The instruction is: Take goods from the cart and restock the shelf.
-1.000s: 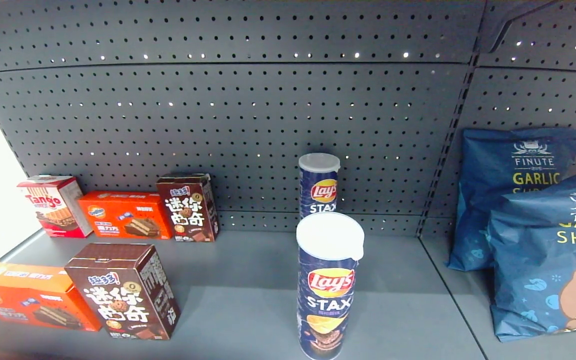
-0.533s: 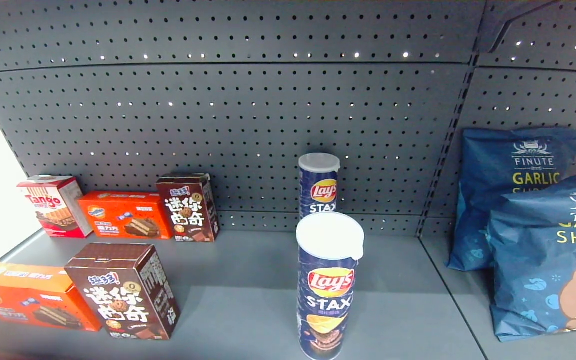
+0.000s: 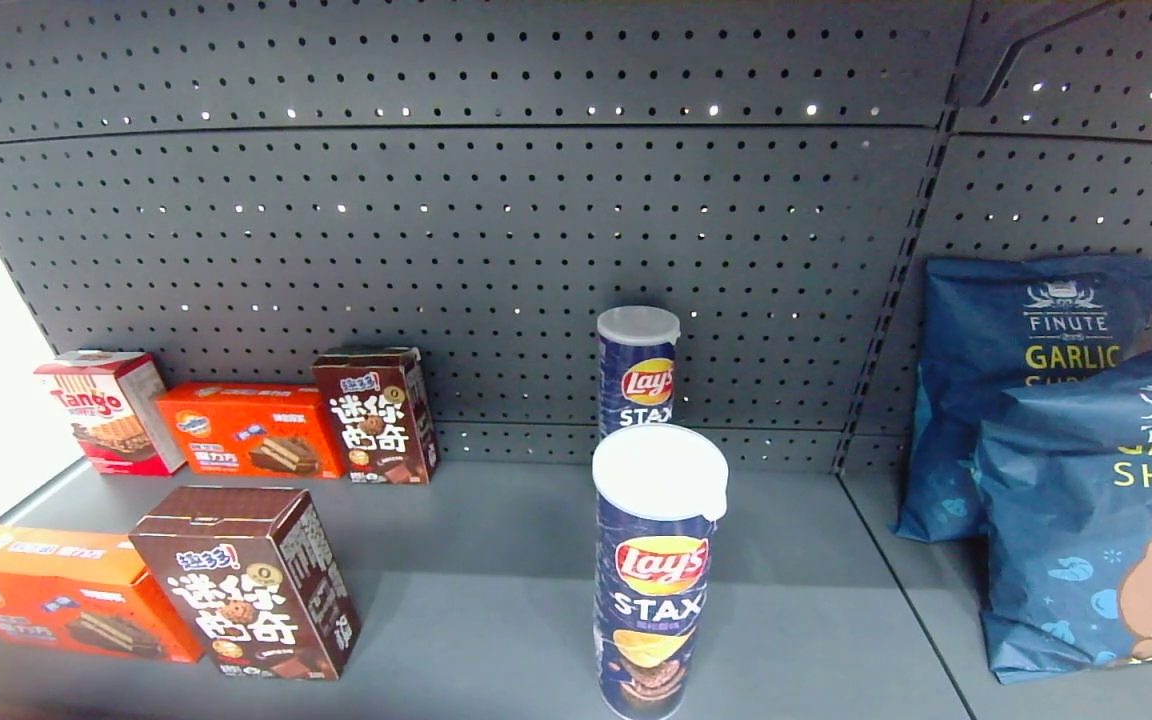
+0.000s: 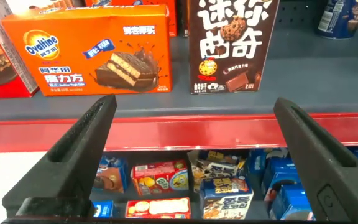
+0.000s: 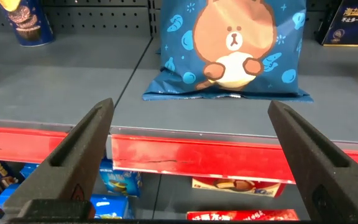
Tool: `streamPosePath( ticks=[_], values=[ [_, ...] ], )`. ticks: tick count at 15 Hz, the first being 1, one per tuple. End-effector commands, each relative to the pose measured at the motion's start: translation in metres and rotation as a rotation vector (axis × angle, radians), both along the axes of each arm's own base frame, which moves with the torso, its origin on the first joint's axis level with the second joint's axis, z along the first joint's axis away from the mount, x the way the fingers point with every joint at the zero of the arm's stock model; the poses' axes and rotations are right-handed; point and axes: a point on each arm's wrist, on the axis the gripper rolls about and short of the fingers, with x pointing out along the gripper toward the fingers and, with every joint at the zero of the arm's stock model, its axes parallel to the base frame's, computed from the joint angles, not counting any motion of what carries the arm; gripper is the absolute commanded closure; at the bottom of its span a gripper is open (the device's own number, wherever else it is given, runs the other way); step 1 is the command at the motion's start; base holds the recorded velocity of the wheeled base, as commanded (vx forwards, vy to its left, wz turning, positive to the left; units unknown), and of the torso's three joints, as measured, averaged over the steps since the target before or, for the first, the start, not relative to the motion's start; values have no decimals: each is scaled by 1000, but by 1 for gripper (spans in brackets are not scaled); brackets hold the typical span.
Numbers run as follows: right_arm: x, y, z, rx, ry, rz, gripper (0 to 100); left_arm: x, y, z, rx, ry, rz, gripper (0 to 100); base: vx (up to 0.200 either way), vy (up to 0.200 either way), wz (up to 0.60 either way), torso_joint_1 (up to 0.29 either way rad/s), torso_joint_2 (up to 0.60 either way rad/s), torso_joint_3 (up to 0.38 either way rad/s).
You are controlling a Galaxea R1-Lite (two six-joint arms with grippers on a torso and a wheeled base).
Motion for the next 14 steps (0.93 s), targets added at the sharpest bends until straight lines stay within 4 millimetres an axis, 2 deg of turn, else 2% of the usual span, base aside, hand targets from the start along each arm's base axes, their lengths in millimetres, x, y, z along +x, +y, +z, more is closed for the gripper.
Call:
streamPosePath(
  ticks=[1, 14],
  values=[
    [0, 0, 0, -1, -3, 0, 0, 0, 0, 0, 1, -1, -1, 0, 0, 0, 0, 0, 0, 0],
    [0, 0, 0, -5, -3, 2, 0, 0, 0, 0, 0, -1, -2, 0, 0, 0, -46, 1, 0, 1]
  ],
)
